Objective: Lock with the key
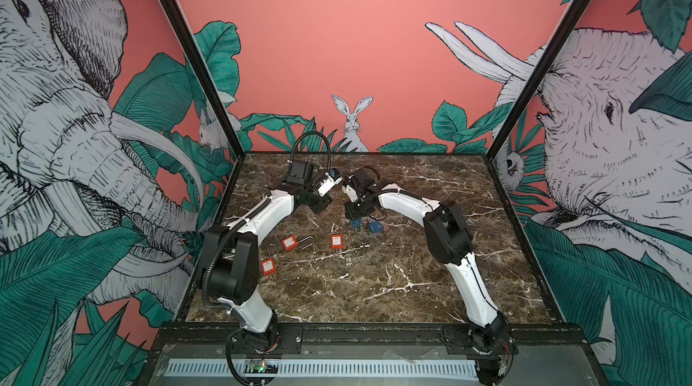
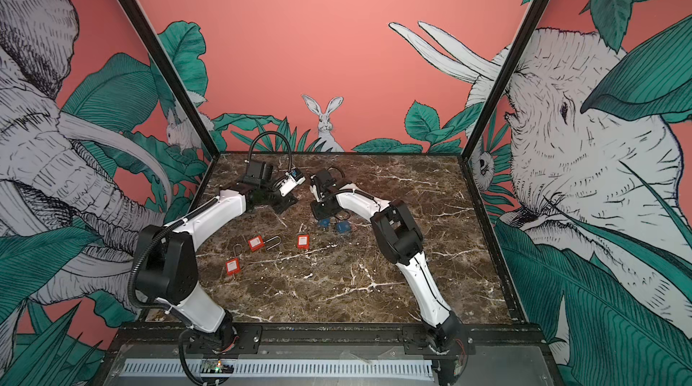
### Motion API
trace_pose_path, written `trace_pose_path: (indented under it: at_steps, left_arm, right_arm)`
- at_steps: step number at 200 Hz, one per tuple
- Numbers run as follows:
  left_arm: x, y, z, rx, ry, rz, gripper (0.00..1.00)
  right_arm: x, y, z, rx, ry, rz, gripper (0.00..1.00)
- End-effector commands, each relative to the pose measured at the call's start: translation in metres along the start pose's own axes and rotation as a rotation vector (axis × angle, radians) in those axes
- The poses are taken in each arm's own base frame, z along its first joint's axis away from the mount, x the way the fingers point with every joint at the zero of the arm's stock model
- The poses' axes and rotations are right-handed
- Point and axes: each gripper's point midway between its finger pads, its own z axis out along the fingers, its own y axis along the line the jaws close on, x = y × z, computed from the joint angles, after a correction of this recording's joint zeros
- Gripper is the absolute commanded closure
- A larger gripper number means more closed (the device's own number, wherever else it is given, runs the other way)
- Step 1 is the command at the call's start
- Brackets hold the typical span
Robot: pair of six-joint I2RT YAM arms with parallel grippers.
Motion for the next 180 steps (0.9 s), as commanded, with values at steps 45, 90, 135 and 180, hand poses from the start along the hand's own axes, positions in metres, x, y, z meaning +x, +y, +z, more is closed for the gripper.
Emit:
trace_pose_path:
  at_steps: [45, 90, 135, 180]
  left_arm:
    - [-0.012, 0.004, -0.015, -0.014, -0.032, 0.010, 0.67]
    - [-0.012, 0.004, -0.017, -0.017, -0.033, 0.010, 0.67]
    - [-0.013, 0.004, -0.016, -0.014, -0.035, 0.012, 0.67]
    - [-0.014, 0.005, -0.018, -0.018, -0.036, 0.014, 0.67]
  right_arm:
    - [0.025, -0.006, 0.003, 0.020, 0.097, -0.064, 0.69]
    - [0.036, -0.008, -0.001, 0.027, 0.111, -0.071, 0.71]
    - [0.046, -0.001, -0.003, -0.008, 0.105, -0.066, 0.74]
    - [0.048, 0.004, -0.008, -0.018, 0.102, -0.085, 0.75]
